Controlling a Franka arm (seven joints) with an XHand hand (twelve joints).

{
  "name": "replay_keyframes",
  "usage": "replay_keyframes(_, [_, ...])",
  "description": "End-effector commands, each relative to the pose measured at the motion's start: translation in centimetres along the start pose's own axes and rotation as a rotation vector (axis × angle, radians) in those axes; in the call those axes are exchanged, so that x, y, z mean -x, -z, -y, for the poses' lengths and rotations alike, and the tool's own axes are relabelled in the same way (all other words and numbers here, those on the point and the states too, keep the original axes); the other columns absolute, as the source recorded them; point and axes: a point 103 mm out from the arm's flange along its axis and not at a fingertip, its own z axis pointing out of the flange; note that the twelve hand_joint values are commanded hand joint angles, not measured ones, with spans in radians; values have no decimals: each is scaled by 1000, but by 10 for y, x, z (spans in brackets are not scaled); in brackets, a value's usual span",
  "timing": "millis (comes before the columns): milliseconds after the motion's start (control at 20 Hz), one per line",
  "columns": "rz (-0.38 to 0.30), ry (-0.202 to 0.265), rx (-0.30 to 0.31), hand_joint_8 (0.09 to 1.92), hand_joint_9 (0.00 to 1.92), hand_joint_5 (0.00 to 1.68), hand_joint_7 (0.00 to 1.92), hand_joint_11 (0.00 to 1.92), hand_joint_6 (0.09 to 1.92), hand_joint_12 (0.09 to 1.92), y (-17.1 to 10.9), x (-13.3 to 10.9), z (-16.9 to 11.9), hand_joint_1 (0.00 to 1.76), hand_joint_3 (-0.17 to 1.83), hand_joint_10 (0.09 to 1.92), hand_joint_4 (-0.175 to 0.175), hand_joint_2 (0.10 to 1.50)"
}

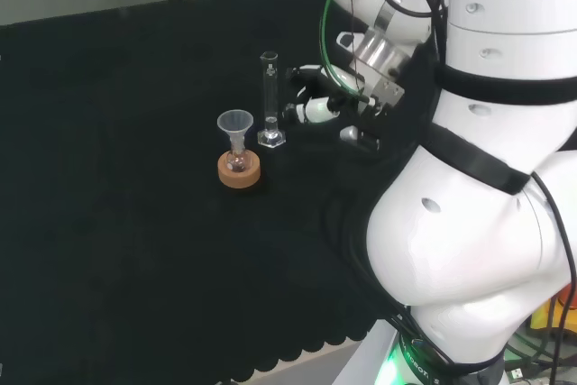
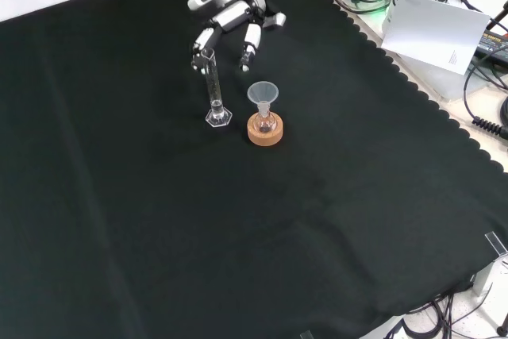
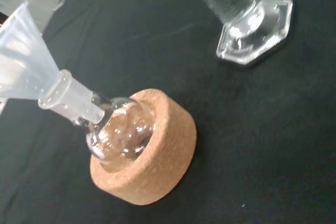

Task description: Pick up the graduated cylinder.

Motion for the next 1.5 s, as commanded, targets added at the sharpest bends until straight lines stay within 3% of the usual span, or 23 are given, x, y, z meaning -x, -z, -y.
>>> replay_keyframes(50, [-173,86,52,677,540,446,305,315,87,1315,-14,2,-19,973,-175,604,-50,926])
replay_keyframes(500, [-196,134,74,676,549,455,321,292,87,1324,-10,-9,-28,988,-175,601,-48,923])
replay_keyframes(850, [-284,142,88,680,584,499,363,297,87,1329,-18,-9,-36,1031,-175,599,-42,914])
replay_keyframes(1350, [-329,185,129,674,610,576,409,317,87,1320,-23,-15,-49,1112,-175,580,-24,921])
replay_keyframes(1500, [-336,199,129,636,659,622,473,347,221,1297,-26,-18,-51,1133,-175,534,-15,929])
